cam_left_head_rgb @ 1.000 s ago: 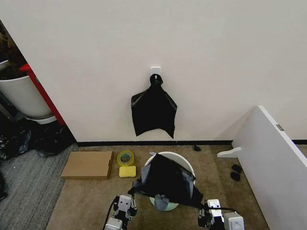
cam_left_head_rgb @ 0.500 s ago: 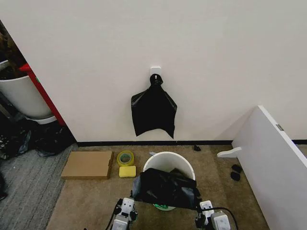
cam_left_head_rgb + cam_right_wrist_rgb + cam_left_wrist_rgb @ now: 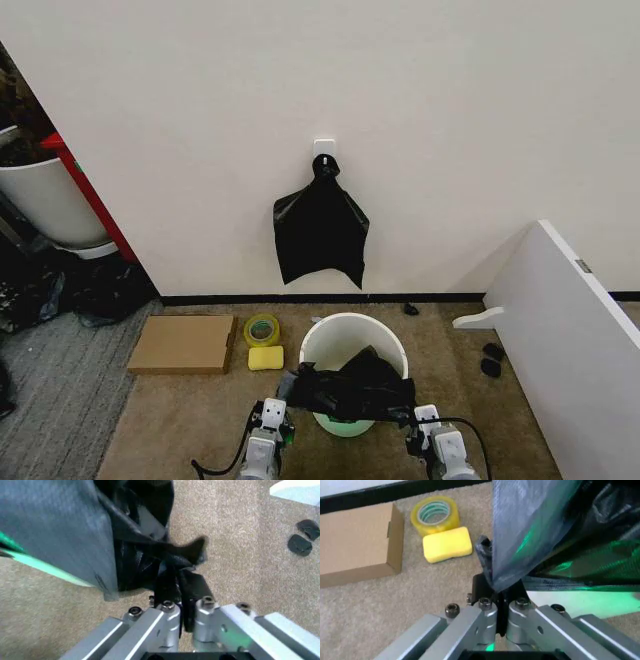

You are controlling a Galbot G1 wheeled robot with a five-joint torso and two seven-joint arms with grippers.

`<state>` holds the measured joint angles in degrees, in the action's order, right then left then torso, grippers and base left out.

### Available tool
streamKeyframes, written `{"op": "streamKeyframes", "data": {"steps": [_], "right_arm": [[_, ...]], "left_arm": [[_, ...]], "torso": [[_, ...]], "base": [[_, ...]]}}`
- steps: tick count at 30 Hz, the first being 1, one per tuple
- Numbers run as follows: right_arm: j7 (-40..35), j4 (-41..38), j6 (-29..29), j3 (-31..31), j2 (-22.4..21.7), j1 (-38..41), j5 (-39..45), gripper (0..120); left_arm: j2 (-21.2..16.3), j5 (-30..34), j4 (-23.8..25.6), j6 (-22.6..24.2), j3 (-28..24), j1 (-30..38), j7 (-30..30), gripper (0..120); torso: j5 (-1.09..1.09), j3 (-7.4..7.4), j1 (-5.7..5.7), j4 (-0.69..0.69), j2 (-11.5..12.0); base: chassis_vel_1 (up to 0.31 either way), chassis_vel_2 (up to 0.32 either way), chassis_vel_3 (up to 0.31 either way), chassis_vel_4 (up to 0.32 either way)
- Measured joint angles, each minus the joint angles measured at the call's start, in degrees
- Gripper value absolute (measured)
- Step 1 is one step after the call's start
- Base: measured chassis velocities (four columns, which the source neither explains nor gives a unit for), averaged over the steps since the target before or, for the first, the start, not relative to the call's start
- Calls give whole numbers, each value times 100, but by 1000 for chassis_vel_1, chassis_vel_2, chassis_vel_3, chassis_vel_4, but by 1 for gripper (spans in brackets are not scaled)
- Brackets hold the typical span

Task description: Place the garbage bag over the trash bin.

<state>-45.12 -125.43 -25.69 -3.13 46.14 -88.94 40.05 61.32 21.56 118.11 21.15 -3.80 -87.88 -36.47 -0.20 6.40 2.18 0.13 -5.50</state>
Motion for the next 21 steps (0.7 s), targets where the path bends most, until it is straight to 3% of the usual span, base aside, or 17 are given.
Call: {"op": "streamKeyframes", "data": {"steps": [5,7,9,12,15,21], "right_arm": [[-66,-259,-1,111,-80,-231,11,15],[-224,-673,-73,254,-202,-563,70,27],[-278,-802,-99,283,-235,-667,100,30],[-551,-1392,-260,399,-357,-1129,215,43],[-829,-1739,-497,420,-397,-1397,308,55],[-1255,-1817,-817,486,-431,-1501,581,77]], "left_arm": [[-80,99,189,172,96,-102,-68,6],[-211,305,566,509,221,-252,-162,19],[-264,410,711,664,268,-298,-213,19],[-522,719,1386,1336,401,-480,-506,36],[-743,795,1787,1703,526,-677,-730,48],[-962,977,2112,1890,729,-846,-908,69]], "torso": [[0,0,0,0,0],[1,0,0,0,0],[1,0,0,0,0],[0,-1,0,0,0],[0,-1,0,0,0],[-2,-1,0,0,0]], "base": [[0,0,0,0],[0,0,0,0],[0,0,0,0],[0,0,0,0],[0,0,0,0],[0,0,0,0]]}}
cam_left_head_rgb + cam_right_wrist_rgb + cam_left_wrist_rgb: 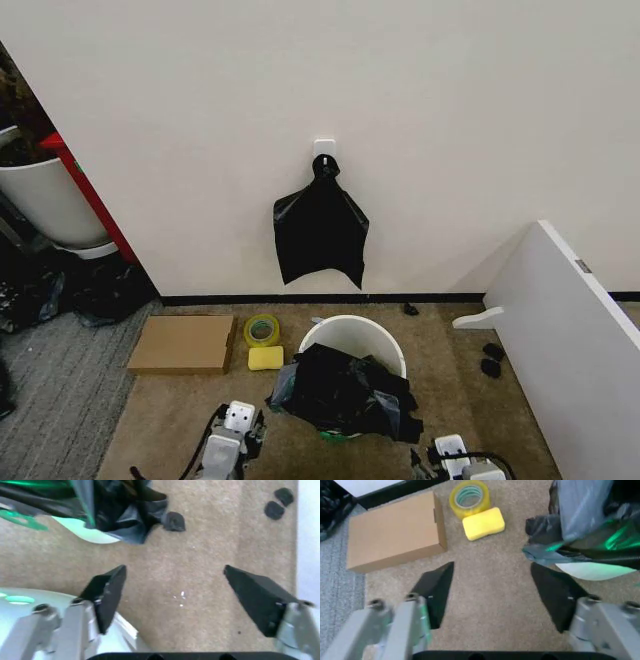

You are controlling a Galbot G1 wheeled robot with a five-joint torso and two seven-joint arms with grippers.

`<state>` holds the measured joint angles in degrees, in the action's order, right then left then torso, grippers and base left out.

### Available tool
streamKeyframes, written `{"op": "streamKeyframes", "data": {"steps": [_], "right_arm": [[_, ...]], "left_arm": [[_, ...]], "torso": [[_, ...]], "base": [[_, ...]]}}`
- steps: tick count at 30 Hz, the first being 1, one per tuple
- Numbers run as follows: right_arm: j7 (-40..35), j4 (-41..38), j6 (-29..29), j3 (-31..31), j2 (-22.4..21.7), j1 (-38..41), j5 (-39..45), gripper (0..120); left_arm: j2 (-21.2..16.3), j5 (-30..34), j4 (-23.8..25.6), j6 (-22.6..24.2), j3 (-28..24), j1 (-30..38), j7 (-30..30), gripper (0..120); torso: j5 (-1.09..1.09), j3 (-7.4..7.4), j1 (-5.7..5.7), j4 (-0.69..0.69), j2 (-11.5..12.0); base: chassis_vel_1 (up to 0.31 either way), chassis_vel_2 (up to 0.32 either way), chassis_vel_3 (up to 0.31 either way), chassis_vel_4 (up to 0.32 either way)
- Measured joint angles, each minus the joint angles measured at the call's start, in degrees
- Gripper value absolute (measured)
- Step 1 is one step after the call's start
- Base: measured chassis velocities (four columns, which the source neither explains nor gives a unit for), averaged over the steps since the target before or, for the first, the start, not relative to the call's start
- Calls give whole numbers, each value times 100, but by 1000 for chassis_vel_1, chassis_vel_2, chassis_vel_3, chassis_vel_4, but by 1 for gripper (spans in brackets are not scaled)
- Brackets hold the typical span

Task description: Place the garbage bag over the trash bin.

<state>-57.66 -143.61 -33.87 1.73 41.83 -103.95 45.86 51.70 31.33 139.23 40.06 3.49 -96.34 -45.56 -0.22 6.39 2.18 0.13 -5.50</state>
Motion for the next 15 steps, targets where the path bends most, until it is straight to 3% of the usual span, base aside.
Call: {"op": "streamKeyframes", "data": {"steps": [3,7,10,12,15], "right_arm": [[-9,0,105,68,-19,114,-6,86],[565,4,859,173,67,852,-478,99],[1054,13,1287,340,162,1132,-803,100],[1469,158,1454,578,244,1304,-895,100],[1956,680,1285,581,186,2031,-544,100]], "left_arm": [[-22,212,173,83,66,13,-60,77],[42,184,423,-2,237,42,-69,95],[59,-69,438,-215,268,148,28,99],[47,-276,439,-435,281,414,151,100],[126,-566,278,-794,291,697,339,100]], "torso": [[3,0,0,0,0],[-1,0,0,0,0],[0,1,0,-5,0],[4,0,0,2,0],[-3,1,0,2,0]], "base": [[0,0,0,0],[0,0,0,0],[0,0,0,0],[0,0,0,0],[0,0,0,0]]}}
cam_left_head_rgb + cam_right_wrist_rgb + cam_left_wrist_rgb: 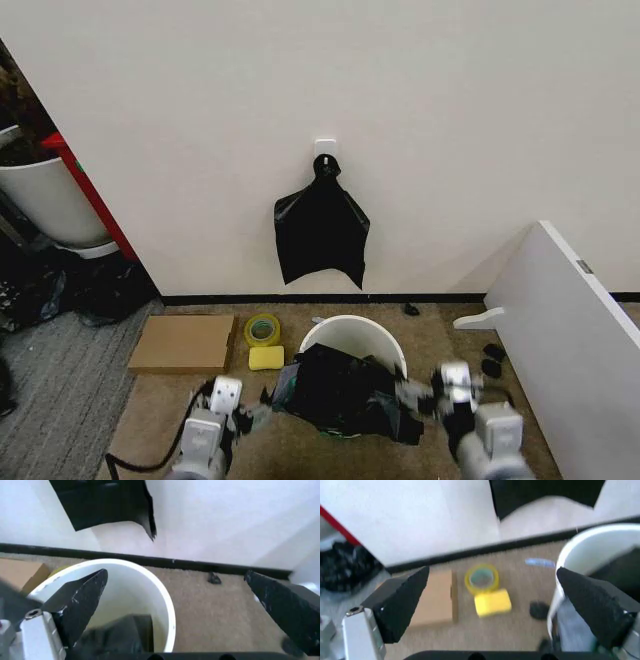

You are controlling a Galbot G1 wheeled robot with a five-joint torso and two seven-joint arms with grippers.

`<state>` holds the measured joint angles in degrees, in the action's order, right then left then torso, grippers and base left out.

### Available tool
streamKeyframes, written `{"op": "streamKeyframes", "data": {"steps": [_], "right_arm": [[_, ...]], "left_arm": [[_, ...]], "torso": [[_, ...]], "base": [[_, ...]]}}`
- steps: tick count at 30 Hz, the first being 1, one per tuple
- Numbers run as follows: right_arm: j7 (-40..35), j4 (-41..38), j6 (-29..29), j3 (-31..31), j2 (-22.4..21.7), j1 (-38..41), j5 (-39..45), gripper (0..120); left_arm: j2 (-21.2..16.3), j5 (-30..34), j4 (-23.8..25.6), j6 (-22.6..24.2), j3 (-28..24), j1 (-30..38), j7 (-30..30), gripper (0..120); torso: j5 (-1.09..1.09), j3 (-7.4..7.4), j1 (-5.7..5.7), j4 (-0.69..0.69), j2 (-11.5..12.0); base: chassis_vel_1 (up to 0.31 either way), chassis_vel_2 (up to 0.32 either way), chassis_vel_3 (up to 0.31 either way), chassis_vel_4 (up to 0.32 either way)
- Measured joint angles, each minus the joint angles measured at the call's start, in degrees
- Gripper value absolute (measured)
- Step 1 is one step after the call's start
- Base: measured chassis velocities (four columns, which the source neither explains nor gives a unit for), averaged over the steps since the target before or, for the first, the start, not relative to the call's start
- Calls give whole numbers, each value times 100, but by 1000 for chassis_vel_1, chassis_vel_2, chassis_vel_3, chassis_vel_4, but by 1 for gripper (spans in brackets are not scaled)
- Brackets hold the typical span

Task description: Place the garbage bag over the trash bin.

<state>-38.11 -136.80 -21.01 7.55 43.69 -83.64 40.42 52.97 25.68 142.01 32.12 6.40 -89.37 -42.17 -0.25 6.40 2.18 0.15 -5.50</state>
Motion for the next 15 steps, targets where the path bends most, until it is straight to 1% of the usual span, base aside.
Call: {"op": "streamKeyframes", "data": {"steps": [1,2,4,5,7,8,9,10,11,12,13,15], "right_arm": [[233,247,-22,-56,-37,299,51,100],[233,247,-22,-56,-37,299,51,100],[860,887,21,-184,-125,864,-45,100],[1191,1201,83,-243,-169,1134,-139,100],[1762,1636,116,-310,-236,1536,-219,100],[2078,1866,36,-357,-273,1779,-210,100],[2331,2083,-191,-411,-298,2057,-124,100],[2331,2083,-191,-411,-298,2057,-124,100],[2439,2174,-357,-430,-303,2179,-48,100],[2746,2367,-811,-445,-297,2426,179,100],[3069,2500,-1141,-427,-275,2582,319,100],[4038,2761,-1686,-329,-218,2828,413,100]], "left_arm": [[45,-65,-97,-150,2,82,77,100],[45,-65,-97,-150,2,82,77,100],[159,-103,-322,-451,2,234,235,100],[229,-103,-447,-560,-4,308,296,100],[313,-76,-594,-639,-17,388,358,100],[354,-47,-663,-655,-22,424,375,100],[400,-24,-721,-667,-26,464,383,100],[400,-24,-721,-667,-26,464,383,100],[437,-14,-761,-675,-27,491,386,100],[485,0,-814,-689,-27,533,387,100],[510,12,-839,-694,-26,561,387,100],[532,55,-876,-698,-16,621,387,100]], "torso": [[2,0,0,-3,0],[2,0,0,-3,0],[3,1,0,-4,0],[2,1,0,-3,1],[4,0,0,-2,0],[4,1,0,-2,0],[1,1,0,-3,0],[1,1,0,-3,0],[2,0,0,-3,0],[5,1,1,-3,1],[5,1,0,-3,0],[2,1,0,-2,1]], "base": [[0,0,0,0],[0,0,0,0],[0,0,0,0],[0,0,0,0],[0,0,0,0],[0,0,0,0],[0,0,0,0],[0,0,0,0],[0,0,0,0],[0,0,0,0],[0,0,0,0],[0,0,0,0]]}}
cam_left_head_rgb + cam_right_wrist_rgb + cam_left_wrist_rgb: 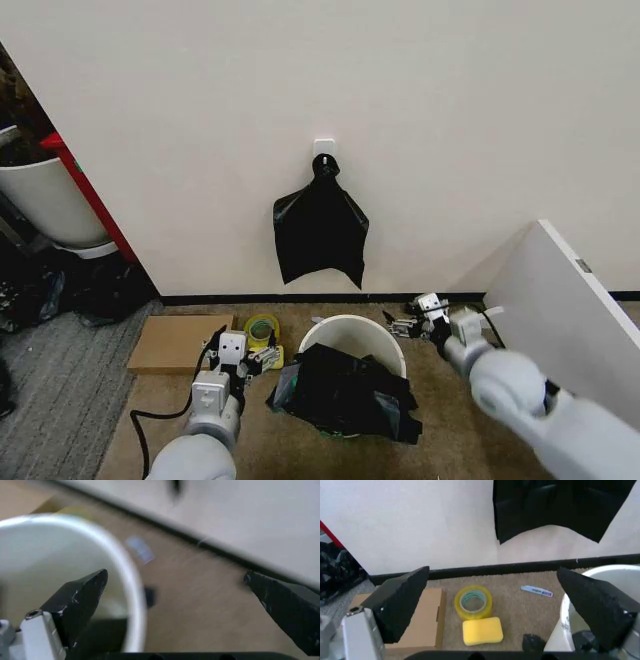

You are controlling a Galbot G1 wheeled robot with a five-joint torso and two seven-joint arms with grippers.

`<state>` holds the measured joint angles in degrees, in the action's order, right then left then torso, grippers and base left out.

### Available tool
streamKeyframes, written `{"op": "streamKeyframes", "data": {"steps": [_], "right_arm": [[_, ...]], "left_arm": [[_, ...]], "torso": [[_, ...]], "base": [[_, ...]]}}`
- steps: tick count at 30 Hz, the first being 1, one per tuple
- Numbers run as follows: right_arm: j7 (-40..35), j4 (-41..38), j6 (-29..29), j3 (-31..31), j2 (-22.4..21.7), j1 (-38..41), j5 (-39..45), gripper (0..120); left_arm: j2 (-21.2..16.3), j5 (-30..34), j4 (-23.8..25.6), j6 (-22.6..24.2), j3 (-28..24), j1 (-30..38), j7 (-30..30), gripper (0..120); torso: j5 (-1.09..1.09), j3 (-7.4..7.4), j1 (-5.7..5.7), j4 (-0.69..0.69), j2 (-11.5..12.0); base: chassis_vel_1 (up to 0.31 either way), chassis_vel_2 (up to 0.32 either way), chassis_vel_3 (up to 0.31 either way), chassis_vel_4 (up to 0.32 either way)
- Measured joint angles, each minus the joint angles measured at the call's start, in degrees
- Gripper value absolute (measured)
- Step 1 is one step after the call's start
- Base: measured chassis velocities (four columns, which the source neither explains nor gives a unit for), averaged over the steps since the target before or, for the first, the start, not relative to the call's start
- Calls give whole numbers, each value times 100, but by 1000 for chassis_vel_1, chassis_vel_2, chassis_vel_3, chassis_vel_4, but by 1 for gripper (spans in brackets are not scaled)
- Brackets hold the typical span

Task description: Place the garbage bag over the trash bin.

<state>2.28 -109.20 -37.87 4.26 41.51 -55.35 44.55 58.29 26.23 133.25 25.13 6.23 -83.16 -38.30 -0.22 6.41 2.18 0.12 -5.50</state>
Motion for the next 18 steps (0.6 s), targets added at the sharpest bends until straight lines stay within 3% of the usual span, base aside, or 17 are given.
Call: {"op": "streamKeyframes", "data": {"steps": [2,6,13,18], "right_arm": [[955,235,-254,6,44,194,-244,100],[1452,419,-410,-191,169,437,-503,100],[1516,1104,-438,-638,667,954,-987,100],[1534,1352,-437,-700,824,979,-1162,88]], "left_arm": [[-7,51,-26,0,11,46,-3,100],[-11,95,-91,-1,29,101,-11,100],[37,112,-194,-7,8,158,-22,100],[53,141,-232,-20,7,201,-25,100]], "torso": [[2,0,0,1,0],[1,-1,0,1,0],[1,-1,0,-1,0],[1,-1,0,0,0]], "base": [[0,0,0,0],[0,0,0,0],[0,0,0,0],[0,0,0,0]]}}
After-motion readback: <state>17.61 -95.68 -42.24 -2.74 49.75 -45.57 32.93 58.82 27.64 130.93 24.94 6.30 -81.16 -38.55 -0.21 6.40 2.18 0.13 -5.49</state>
